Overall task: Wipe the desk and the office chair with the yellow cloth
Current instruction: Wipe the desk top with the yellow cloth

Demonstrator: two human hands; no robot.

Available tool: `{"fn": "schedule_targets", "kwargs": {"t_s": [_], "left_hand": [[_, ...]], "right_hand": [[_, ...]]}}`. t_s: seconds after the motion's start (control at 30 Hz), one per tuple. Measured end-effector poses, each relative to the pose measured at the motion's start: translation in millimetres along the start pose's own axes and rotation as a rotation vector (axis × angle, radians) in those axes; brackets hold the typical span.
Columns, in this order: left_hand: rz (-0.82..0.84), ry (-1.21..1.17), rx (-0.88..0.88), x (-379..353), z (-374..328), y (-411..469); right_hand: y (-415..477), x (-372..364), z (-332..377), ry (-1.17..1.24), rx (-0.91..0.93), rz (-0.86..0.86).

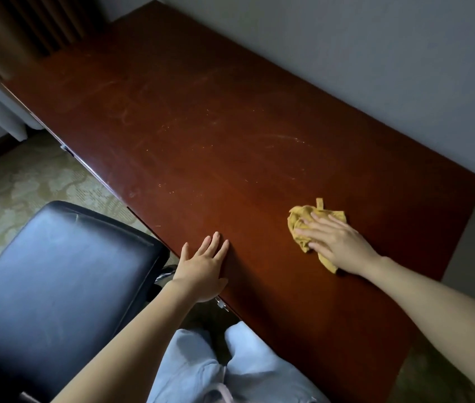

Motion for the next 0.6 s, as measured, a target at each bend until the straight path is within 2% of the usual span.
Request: {"fn": "schedule_targets", "kwargs": {"t_s": [0.2,0.33,0.43,0.6], "left_hand": [[0.023,0.016,0.008,5,1,2],[0.032,-0.009,0.020,7,4,1],[0.029,-0.017,0.032,7,3,0],[0.003,-0.023,0.049,5,2,0]], "right_hand": [[75,3,-24,-0.059,-0.324,0.032],[121,-10,-12,-0.163,-0.420,0.117],[145,-24,10,-0.132,-0.410,0.143],[149,-46,61,-0.082,-0.231,0.123]]}}
Point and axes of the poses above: each hand's wrist, its own y-axis towards the middle knuckle, its own x-axis out of the back of the hand, z = x × y, the point moved 2 cm from there along y, towards the middle knuckle, and after that the axes turned 15 degrees about -z, right-handed, at the moved point
